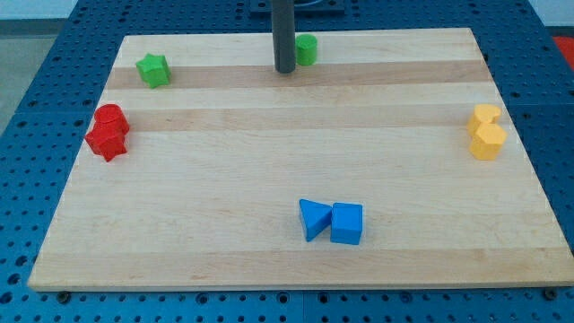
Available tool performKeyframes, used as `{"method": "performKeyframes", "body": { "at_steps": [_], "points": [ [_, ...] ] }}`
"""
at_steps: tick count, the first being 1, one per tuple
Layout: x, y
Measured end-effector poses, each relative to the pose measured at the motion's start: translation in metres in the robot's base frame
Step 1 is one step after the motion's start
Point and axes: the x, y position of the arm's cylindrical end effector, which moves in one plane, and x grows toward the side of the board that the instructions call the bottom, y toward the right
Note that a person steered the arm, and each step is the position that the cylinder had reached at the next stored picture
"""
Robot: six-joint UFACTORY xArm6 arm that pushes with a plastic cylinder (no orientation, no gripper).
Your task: Move the green star into the left side of the green circle
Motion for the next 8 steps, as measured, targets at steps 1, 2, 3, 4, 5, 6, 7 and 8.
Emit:
{"method": "performKeyframes", "body": {
  "at_steps": [1, 2, 3, 4, 5, 6, 7, 8],
  "points": [
    [-0.022, 0.017],
    [-0.024, 0.019],
    [-0.016, -0.011],
    [-0.032, -0.053],
    [-0.047, -0.120],
    [-0.060, -0.208],
    [-0.057, -0.289],
    [-0.057, -0.289]
  ]
}}
